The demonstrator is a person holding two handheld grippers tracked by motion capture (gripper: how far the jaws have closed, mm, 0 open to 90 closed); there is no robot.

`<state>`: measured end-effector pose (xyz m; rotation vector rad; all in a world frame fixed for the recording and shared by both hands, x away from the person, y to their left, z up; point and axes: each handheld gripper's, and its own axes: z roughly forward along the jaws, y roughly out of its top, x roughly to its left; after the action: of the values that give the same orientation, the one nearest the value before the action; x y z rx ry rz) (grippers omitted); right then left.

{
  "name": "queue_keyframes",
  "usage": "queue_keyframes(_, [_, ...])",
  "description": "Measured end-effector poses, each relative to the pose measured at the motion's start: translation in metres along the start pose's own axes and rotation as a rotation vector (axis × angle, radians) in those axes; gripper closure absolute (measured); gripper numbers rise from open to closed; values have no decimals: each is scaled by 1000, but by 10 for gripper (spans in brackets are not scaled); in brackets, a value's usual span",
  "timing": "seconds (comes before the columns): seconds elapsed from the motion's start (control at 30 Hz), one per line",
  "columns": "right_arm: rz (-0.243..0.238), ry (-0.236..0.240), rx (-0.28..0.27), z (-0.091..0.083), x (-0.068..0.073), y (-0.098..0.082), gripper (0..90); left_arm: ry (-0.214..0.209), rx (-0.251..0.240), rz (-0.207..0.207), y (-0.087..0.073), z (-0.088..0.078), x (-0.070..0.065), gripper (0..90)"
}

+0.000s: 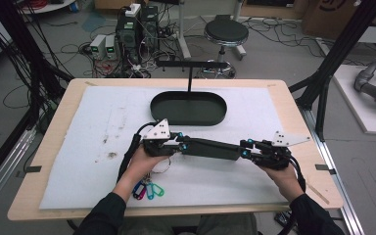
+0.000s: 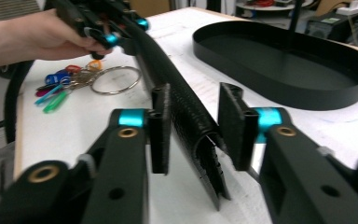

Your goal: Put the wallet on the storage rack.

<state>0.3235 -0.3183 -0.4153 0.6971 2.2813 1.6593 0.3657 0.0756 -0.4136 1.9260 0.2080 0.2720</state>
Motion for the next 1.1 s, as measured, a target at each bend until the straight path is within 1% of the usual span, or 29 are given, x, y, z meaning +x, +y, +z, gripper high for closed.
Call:
queue_keyframes(0.03, [0, -5, -2, 0, 0, 0, 621, -14, -5, -1, 1, -2, -1, 753])
queue_keyframes(0.07, [-1, -9, -3, 0, 0, 0, 577, -14, -5, -1, 1, -2, -1, 756])
queue_keyframes(0.1, [-3, -22, -10, 1, 0, 0, 528, -39, -25, -27, 1, -6, -1, 759])
queue_keyframes(0.17, [-3, -30, -14, 1, 0, 1, 450, -54, -41, -39, 1, -12, -1, 760])
queue_keyframes(0.2, [-3, -33, -19, 1, 0, 2, 429, -54, -41, -39, 1, -12, -1, 760])
queue_keyframes(0.23, [-10, -38, -21, 2, 0, 2, 410, -76, -61, -51, -2, -17, -1, 760])
queue_keyframes(0.27, [-20, -47, -18, 3, 0, 2, 388, -76, -61, -51, -2, -17, -1, 760])
queue_keyframes(0.3, [-23, -45, -11, 5, -1, 2, 367, -95, -73, -63, -6, -22, -1, 760])
queue_keyframes(0.33, [-16, -33, -2, 7, -1, 2, 362, -102, -74, -73, -7, -24, -1, 760])
queue_keyframes(0.37, [-16, -33, -2, 7, -1, 2, 362, -102, -74, -73, -7, -24, -1, 760])
queue_keyframes(0.4, [-26, -31, 11, 9, -1, 1, 355, -110, -73, -84, -9, -26, 0, 760])
queue_keyframes(0.43, [-34, -26, 31, 12, -1, 1, 349, -108, -80, -100, -11, -28, -1, 759])
queue_keyframes(0.47, [-44, -12, 51, 17, 0, 1, 348, -107, -75, -100, -13, -30, -1, 759])
queue_keyframes(0.5, [-56, -4, 68, 20, 0, 1, 347, -109, -79, -108, -14, -30, -1, 758])
queue_keyframes(0.57, [-70, 8, 99, 27, 2, 1, 351, -103, -78, -106, -17, -32, -2, 755])
queue_keyframes(0.6, [-80, 18, 119, 32, 3, 0, 379, -105, -82, -106, -18, -32, -3, 753])
queue_keyframes(0.63, [-99, 31, 142, 39, 4, 0, 462, -110, -84, -105, -19, -32, -3, 745])
queue_keyframes(0.67, [-103, 53, 149, 41, 4, 1, 564, -109, -82, -106, -21, -33, -3, 734])
queue_keyframes(0.7, [-112, 65, 157, 41, 4, 1, 614, -94, -67, -106, -23, -33, -3, 718])
queue_keyframes(0.73, [-112, 65, 157, 41, 4, 1, 614, -94, -67, -106, -23, -33, -3, 697])
queue_keyframes(0.77, [-119, 115, 162, 43, 2, 1, 699, -78, -47, -115, -26, -32, -3, 633])
queue_keyframes(0.83, [-124, 135, 163, 43, 1, 2, 730, -67, -37, -134, -27, -28, -3, 506])
queue_keyframes(0.87, [-124, 135, 163, 43, 1, 2, 730, -67, -37, -134, -27, -28, -3, 468])
queue_keyframes(0.9, [-115, 155, 168, 42, 0, 2, 744, -57, -27, -119, -27, -25, -5, 446])
queue_keyframes(0.97, [-114, 170, 166, 42, -1, 2, 751, -51, -18, -111, -27, -22, -6, 429])
queue_keyframes(1.0, [-119, 178, 167, 42, -1, 2, 752, -55, 5, -101, -28, -18, -6, 425])
queue_keyframes(1.07, [-118, 185, 170, 42, -1, 2, 753, -54, 10, -102, -29, -15, -6, 422])
queue_keyframes(1.1, [-121, 190, 168, 42, -1, 2, 753, -62, 17, -98, -29, -13, -6, 425])
